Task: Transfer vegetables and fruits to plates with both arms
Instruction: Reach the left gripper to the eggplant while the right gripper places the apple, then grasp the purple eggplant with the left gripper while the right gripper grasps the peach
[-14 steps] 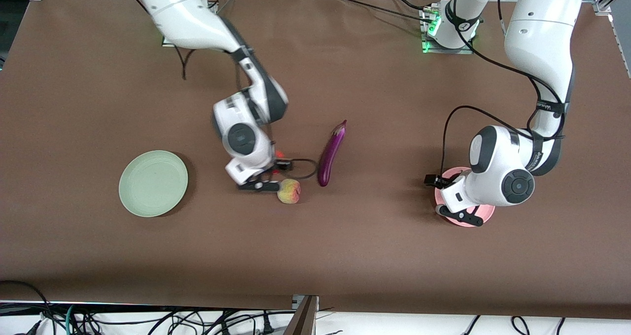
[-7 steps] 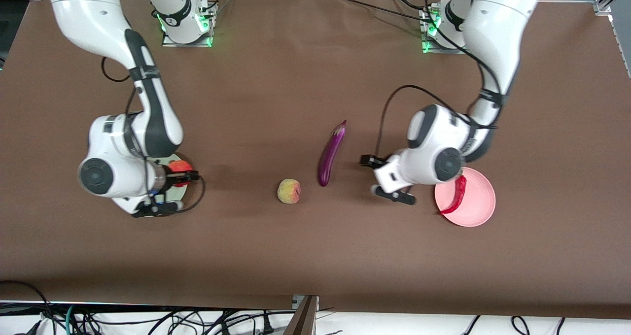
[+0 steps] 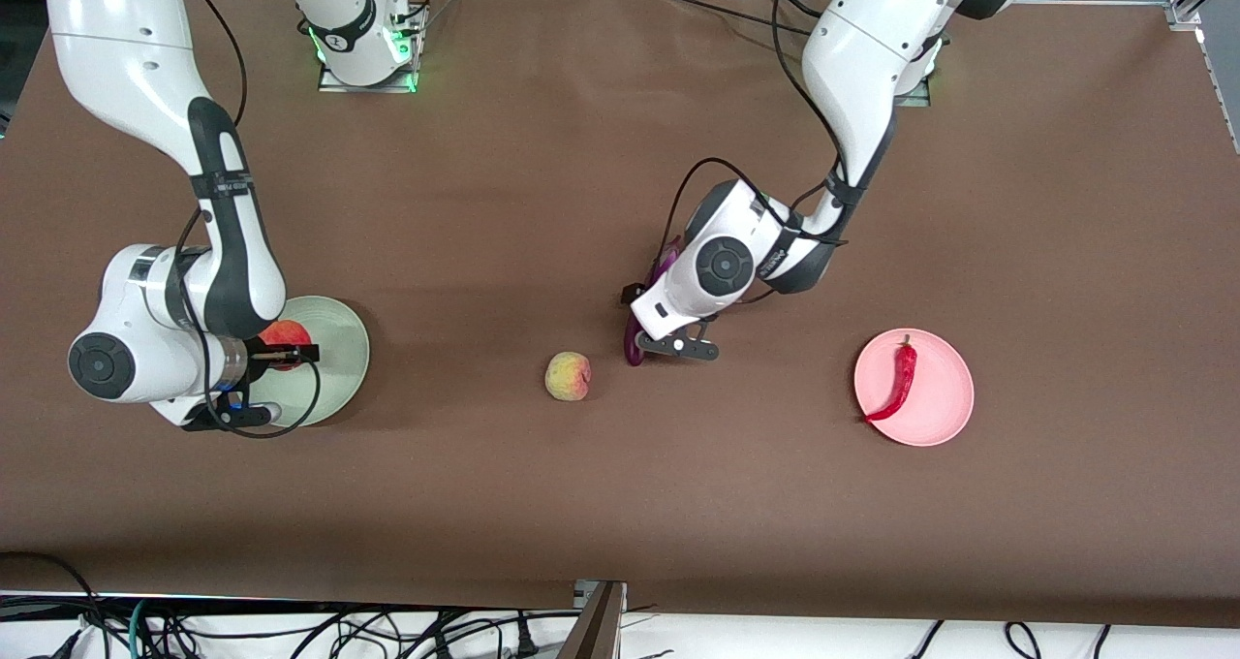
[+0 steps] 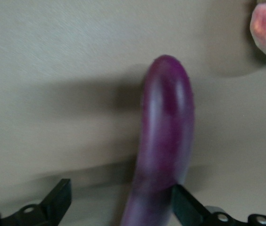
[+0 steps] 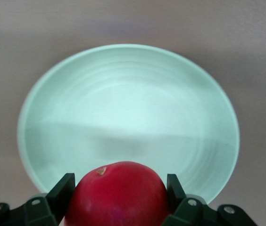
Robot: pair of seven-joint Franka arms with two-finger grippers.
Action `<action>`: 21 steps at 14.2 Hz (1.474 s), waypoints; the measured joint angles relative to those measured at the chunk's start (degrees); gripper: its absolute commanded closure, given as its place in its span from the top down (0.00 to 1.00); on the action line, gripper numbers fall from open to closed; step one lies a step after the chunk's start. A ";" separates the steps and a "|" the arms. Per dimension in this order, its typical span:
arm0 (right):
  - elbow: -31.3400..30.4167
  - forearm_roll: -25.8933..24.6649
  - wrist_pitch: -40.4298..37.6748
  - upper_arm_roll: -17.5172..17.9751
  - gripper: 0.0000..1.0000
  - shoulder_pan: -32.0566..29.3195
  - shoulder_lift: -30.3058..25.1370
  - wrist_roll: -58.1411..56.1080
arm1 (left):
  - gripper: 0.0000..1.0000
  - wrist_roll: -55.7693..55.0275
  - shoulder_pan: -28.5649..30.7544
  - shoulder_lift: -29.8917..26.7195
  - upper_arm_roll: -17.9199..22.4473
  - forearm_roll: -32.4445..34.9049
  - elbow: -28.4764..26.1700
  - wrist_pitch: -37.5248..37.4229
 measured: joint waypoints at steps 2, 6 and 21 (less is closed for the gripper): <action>-0.09 0.00 1.89 0.00 0.57 -0.97 1.89 -0.61 | 0.37 -0.79 -0.35 0.03 0.05 0.17 0.06 0.09; 0.32 0.00 2.66 0.14 1.00 -1.17 2.66 -0.76 | 0.78 -1.72 -0.47 0.04 0.19 0.20 0.25 0.09; 6.59 10.48 11.27 6.19 1.00 18.33 -1.20 35.82 | 0.00 -3.51 -1.82 -0.46 2.16 0.59 0.92 -0.88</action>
